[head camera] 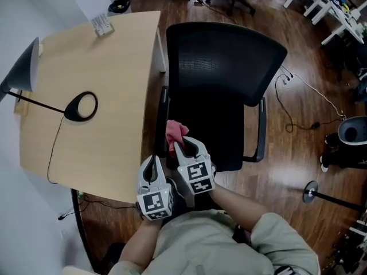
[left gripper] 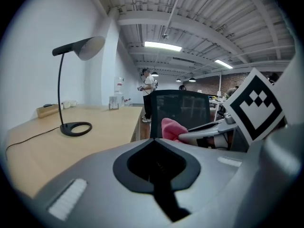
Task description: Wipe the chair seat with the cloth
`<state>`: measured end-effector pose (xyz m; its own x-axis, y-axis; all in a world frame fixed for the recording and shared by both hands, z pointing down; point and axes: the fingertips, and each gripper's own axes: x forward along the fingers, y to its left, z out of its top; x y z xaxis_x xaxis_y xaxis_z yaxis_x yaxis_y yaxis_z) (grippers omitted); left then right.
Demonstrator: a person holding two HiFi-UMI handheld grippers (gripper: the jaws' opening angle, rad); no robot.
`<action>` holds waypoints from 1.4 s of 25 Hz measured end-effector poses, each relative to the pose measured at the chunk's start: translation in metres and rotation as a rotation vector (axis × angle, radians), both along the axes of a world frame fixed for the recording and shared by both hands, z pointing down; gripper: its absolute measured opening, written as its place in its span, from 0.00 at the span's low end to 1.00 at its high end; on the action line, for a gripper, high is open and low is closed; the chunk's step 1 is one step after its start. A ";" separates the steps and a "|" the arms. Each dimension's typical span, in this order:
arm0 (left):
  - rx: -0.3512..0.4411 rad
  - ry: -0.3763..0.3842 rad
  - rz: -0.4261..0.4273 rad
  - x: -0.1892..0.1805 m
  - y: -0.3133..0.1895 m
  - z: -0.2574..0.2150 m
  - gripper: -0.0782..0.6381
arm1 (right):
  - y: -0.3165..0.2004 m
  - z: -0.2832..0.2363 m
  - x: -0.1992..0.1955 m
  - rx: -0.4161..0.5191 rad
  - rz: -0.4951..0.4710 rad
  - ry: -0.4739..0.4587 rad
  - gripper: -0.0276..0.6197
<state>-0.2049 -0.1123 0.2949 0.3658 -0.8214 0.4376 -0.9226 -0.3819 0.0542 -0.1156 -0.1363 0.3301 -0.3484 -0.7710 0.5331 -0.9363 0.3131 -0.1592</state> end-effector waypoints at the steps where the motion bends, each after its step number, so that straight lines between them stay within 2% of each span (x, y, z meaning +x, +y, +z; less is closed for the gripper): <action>1: 0.001 0.001 0.008 0.014 -0.004 0.002 0.12 | -0.005 0.005 0.015 -0.004 0.015 0.000 0.14; 8: 0.010 0.042 0.030 0.106 -0.029 0.026 0.12 | -0.043 0.055 0.086 -0.036 0.057 0.003 0.14; 11: -0.005 0.034 0.033 0.122 -0.040 0.055 0.12 | -0.060 0.083 0.100 -0.048 0.064 0.001 0.14; 17: -0.043 -0.028 0.025 0.124 -0.075 0.125 0.12 | -0.095 0.151 0.096 -0.072 0.057 -0.012 0.14; 24: -0.092 0.016 -0.072 0.107 -0.091 0.192 0.12 | -0.122 0.235 0.068 -0.122 0.013 -0.037 0.14; 30: -0.143 0.020 -0.093 0.098 -0.092 0.244 0.12 | -0.154 0.303 0.056 -0.164 0.048 -0.029 0.14; 35: -0.173 0.012 -0.087 0.093 -0.093 0.267 0.12 | -0.177 0.342 0.045 -0.203 0.054 -0.028 0.14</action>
<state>-0.1115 -0.2049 0.5617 0.3029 -0.7630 0.5710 -0.9506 -0.2847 0.1238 -0.0710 -0.3131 0.6723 -0.3264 -0.6667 0.6700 -0.9452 0.2216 -0.2399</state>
